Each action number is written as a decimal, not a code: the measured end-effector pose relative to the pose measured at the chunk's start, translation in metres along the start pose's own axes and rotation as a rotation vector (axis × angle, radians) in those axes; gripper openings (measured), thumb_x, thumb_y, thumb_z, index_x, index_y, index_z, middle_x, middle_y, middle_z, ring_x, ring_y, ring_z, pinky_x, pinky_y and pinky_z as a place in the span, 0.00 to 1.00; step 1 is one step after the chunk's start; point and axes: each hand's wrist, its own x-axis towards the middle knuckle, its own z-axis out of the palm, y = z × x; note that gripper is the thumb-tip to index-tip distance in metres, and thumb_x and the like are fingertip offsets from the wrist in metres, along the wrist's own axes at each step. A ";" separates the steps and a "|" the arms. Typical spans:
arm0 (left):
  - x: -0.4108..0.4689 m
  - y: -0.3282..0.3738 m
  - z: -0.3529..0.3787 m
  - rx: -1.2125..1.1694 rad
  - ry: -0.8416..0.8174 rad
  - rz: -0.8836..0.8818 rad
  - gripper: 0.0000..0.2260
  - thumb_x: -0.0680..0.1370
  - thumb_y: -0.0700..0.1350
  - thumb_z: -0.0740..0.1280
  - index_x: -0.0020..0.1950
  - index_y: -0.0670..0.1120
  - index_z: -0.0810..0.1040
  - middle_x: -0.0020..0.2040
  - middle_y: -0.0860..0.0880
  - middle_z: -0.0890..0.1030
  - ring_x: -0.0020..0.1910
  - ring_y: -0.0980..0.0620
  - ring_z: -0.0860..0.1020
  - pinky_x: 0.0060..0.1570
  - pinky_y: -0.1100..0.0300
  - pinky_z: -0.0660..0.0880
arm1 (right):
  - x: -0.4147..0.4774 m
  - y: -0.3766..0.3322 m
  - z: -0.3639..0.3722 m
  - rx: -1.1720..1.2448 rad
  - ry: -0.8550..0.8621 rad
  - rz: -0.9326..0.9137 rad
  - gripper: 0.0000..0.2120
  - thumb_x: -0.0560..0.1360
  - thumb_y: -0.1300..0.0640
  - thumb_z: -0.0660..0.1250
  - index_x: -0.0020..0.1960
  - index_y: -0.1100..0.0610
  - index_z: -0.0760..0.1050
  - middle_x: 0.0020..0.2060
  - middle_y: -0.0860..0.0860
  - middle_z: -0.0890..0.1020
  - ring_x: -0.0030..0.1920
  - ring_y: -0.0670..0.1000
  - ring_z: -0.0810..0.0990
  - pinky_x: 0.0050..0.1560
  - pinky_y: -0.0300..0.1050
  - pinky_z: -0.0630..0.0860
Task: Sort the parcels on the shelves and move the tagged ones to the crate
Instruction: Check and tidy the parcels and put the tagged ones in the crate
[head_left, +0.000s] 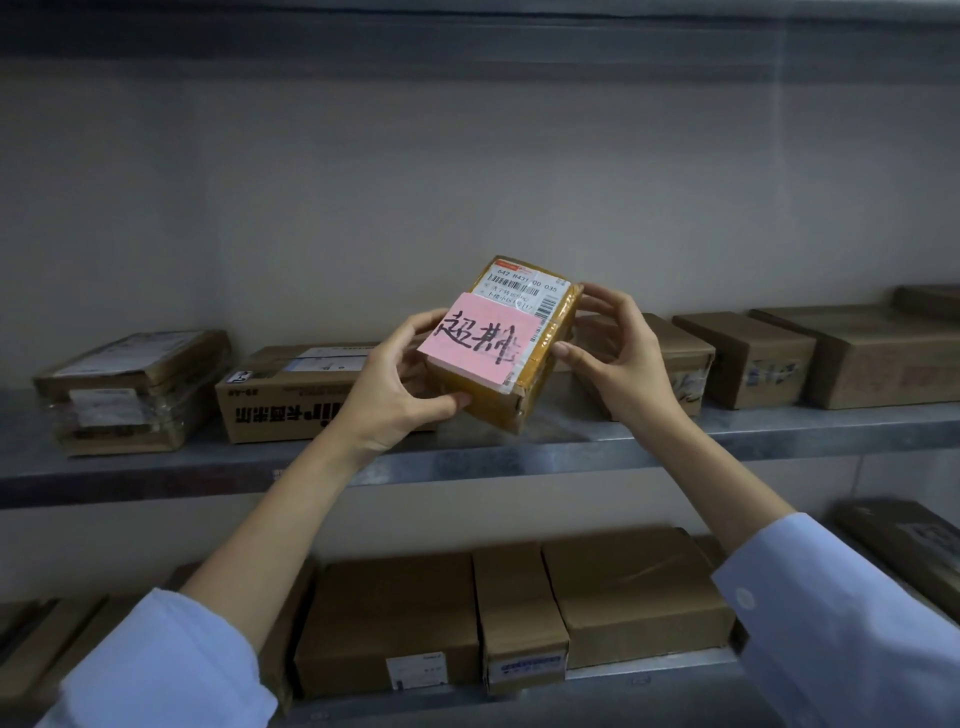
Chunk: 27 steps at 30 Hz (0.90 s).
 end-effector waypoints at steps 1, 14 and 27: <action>0.000 0.001 0.001 -0.008 0.009 0.003 0.35 0.65 0.36 0.77 0.69 0.50 0.70 0.65 0.48 0.78 0.64 0.50 0.77 0.58 0.62 0.75 | 0.000 0.000 0.000 -0.016 0.007 0.002 0.31 0.70 0.56 0.76 0.69 0.56 0.69 0.63 0.49 0.77 0.60 0.45 0.78 0.55 0.37 0.77; 0.002 0.000 0.018 0.044 0.159 0.070 0.32 0.68 0.29 0.75 0.67 0.48 0.66 0.64 0.47 0.76 0.63 0.58 0.75 0.55 0.69 0.73 | -0.007 -0.012 0.014 0.059 -0.070 0.060 0.19 0.79 0.60 0.66 0.69 0.56 0.72 0.65 0.50 0.77 0.61 0.49 0.79 0.55 0.54 0.81; 0.005 0.010 0.055 0.027 0.175 0.126 0.32 0.70 0.35 0.75 0.70 0.44 0.65 0.68 0.47 0.73 0.68 0.51 0.72 0.61 0.56 0.76 | -0.033 -0.031 -0.007 0.076 -0.122 0.099 0.26 0.80 0.50 0.63 0.76 0.54 0.63 0.70 0.48 0.73 0.69 0.43 0.72 0.68 0.50 0.72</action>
